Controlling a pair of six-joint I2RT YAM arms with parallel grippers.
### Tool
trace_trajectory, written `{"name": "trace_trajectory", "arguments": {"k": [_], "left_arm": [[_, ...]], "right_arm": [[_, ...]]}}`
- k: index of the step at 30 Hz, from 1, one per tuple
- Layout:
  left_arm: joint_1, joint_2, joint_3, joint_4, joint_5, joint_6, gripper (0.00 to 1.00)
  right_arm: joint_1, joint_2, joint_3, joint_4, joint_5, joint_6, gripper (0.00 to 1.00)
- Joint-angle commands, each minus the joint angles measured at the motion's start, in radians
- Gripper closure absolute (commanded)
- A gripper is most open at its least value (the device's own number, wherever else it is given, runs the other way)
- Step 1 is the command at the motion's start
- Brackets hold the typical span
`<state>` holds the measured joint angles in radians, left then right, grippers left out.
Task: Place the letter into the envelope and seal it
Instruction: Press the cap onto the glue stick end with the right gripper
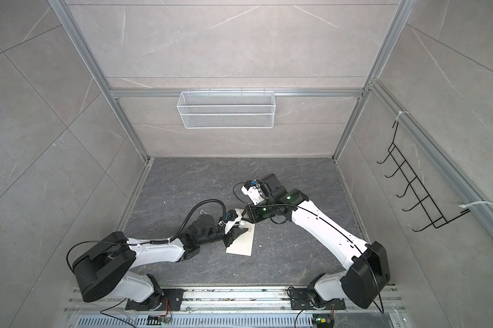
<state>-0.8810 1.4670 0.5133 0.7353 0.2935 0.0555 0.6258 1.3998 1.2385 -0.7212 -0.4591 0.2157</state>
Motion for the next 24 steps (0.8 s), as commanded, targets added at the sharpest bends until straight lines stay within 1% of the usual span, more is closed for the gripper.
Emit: {"name": "trace_trajectory", "arguments": {"k": [1,10,13,17,21,24], "left_arm": [[-0.001,-0.042,0.035,0.094,0.045,-0.016,1.0],[0.004,-0.056,0.05,0.075,0.092,-0.029,1.0],[0.005,-0.061,0.054,0.07,0.093,-0.031,1.0],[0.005,-0.075,0.059,0.072,0.096,-0.04,1.0],[0.008,-0.099,0.059,0.074,0.087,-0.045,1.0],[0.011,-0.118,0.057,0.082,0.082,-0.051,1.0]], "right_arm": [[0.037,0.004,-0.017,0.024,-0.053,-0.011,0.71],[0.061,0.024,0.004,-0.009,-0.03,-0.044,0.71],[0.068,0.034,0.011,-0.015,-0.032,-0.05,0.74],[0.077,0.042,0.012,-0.022,-0.034,-0.056,0.74],[0.083,0.052,0.012,-0.03,-0.042,-0.061,0.77],[0.087,0.063,0.01,-0.033,-0.057,-0.065,0.77]]}}
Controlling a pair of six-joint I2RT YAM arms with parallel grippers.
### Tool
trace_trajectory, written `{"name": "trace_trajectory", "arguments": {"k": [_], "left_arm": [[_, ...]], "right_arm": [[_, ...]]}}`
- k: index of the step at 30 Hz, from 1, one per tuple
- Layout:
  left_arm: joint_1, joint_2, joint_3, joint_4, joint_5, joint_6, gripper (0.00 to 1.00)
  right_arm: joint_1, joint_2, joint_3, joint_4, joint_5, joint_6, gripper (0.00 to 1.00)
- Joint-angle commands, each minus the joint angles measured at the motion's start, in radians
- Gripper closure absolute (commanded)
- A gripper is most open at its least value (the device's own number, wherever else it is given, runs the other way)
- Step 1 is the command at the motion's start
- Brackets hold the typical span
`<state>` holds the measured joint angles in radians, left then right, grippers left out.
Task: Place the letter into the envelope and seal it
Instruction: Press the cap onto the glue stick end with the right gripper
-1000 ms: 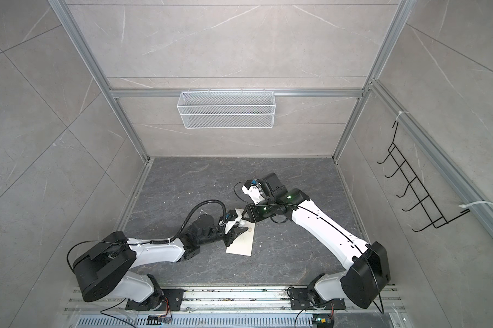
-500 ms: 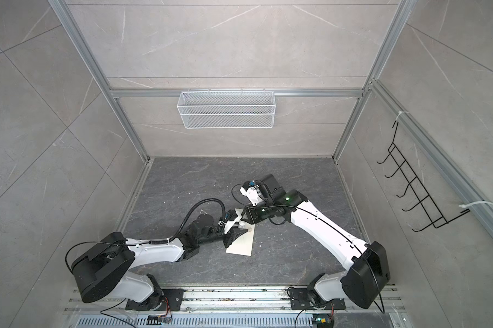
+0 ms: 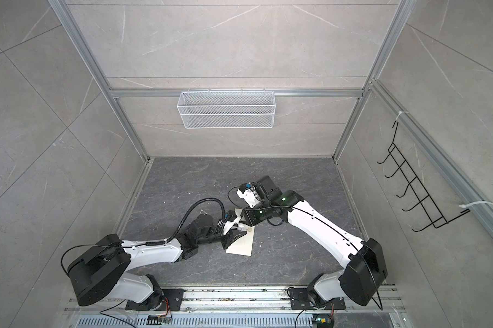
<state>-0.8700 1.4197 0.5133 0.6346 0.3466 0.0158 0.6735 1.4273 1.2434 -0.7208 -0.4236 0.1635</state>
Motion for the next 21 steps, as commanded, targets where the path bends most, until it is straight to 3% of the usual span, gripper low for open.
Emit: {"name": "trace_trajectory", "arguments": {"k": [1,21], "left_arm": [[0.0,-0.077,0.056,0.183,0.025,-0.01,1.0],[0.009,-0.143,0.059,0.203,-0.016,-0.005,1.0]], "right_arm": [[0.041,0.04,0.004,-0.034,-0.097,-0.014,0.77],[0.069,0.135,-0.004,-0.057,-0.185,-0.009,0.76]]}}
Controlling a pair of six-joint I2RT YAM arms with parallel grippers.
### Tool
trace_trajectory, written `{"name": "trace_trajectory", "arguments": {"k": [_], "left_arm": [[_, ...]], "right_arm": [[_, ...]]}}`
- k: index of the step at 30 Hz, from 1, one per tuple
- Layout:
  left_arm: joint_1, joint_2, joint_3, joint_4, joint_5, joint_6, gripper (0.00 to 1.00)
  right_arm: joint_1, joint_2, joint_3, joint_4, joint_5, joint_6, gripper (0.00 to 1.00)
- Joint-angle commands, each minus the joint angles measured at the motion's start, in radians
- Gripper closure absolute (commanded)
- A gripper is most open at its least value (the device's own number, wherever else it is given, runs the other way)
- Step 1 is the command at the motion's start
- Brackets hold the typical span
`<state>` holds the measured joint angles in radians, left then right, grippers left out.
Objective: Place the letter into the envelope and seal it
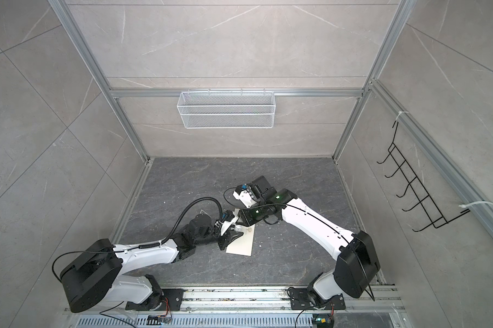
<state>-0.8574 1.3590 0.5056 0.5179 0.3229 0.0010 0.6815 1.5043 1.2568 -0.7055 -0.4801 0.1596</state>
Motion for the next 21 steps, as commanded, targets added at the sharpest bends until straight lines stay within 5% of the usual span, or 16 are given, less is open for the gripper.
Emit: {"name": "trace_trajectory", "arguments": {"k": [1,21], "left_arm": [[-0.004,-0.086,0.067,0.323,0.005,0.009,1.0],[0.002,-0.109,0.052,0.32,-0.023,-0.002,1.0]], "right_arm": [[0.062,0.066,-0.019,-0.075,-0.131,-0.005,0.76],[0.082,0.05,-0.03,0.021,-0.116,0.062,0.74]]}}
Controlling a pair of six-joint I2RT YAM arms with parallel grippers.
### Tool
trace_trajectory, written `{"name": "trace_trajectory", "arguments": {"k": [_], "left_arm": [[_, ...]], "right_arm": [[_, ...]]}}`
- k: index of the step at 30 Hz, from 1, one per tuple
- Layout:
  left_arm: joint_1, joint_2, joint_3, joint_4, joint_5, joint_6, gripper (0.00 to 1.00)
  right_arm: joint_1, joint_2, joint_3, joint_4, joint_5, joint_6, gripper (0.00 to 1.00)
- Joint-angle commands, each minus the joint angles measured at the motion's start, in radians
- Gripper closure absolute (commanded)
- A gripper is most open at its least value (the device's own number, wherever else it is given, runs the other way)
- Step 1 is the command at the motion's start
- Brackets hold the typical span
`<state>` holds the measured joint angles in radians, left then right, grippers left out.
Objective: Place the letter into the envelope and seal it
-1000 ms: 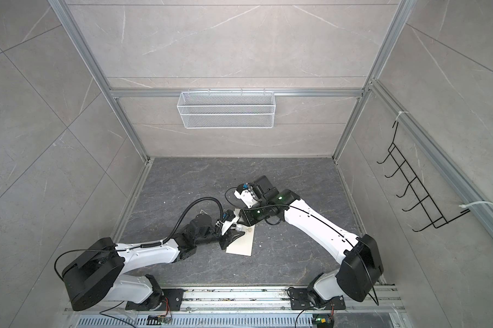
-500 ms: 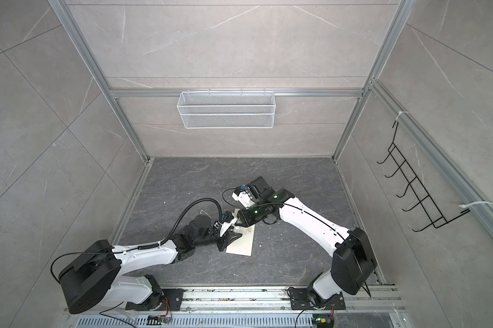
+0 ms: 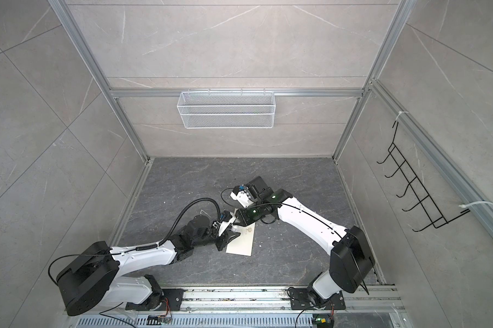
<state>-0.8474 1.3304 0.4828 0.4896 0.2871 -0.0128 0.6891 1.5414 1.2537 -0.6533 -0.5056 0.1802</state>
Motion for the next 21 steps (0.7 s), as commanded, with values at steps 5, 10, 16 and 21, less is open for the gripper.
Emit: {"name": "trace_trajectory", "arguments": {"k": [5,10,16,21], "left_arm": [[-0.007,-0.086,0.054,0.297,0.012,0.002,1.0],[-0.008,-0.099,0.014,0.247,-0.023,-0.031,1.0],[-0.007,-0.184,0.05,-0.087,-0.202,-0.19,1.0],[0.007,-0.205,0.202,-0.593,-0.372,-0.329,1.0]], "right_arm": [[0.062,-0.051,0.013,-0.013,-0.019,0.072,0.62],[0.045,-0.19,0.02,0.062,0.126,0.103,0.45],[0.045,-0.464,-0.116,0.235,0.348,0.084,0.22],[0.044,-0.574,-0.249,0.299,0.665,0.059,0.16]]}}
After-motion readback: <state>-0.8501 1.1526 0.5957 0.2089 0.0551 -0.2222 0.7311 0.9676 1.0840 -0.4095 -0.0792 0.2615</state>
